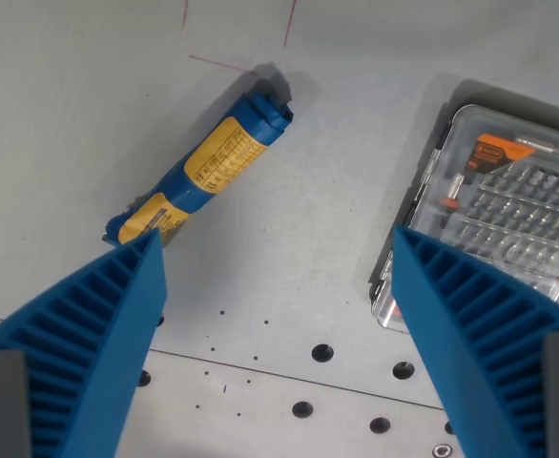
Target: Move above the blue bag
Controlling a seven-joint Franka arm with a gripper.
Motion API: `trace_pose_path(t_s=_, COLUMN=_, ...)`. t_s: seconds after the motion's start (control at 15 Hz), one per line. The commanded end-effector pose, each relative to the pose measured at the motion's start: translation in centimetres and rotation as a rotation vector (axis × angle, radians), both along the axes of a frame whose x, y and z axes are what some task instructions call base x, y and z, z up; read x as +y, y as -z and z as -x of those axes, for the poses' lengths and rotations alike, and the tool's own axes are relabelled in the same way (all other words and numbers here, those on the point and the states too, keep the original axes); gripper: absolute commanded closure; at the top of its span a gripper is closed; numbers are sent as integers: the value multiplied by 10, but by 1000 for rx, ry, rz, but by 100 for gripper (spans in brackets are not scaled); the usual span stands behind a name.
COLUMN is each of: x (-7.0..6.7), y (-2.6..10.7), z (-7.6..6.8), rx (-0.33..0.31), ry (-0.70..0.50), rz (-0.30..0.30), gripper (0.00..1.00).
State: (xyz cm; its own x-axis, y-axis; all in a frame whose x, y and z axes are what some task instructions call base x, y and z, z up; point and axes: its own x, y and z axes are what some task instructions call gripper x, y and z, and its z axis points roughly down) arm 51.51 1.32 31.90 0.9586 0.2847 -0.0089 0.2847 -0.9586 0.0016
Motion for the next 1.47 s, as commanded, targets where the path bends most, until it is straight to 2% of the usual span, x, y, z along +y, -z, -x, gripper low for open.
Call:
trace_pose_path(t_s=0.07, x=0, y=-2, z=0, rx=-3, ry=0, rz=0, gripper=0)
trace_pose_path(t_s=0.47, x=0, y=-1, z=0, rx=-4, ry=20, rz=0, gripper=0)
trace_pose_path(t_s=0.8, x=2, y=5, z=2, rx=-16, ry=92, rz=-1, gripper=0)
trace_pose_path(t_s=1.07, x=4, y=14, z=4, rx=-38, ry=172, rz=-3, gripper=0)
trace_pose_path(t_s=1.47, x=11, y=35, z=9, rx=-72, ry=325, rz=-10, gripper=0)
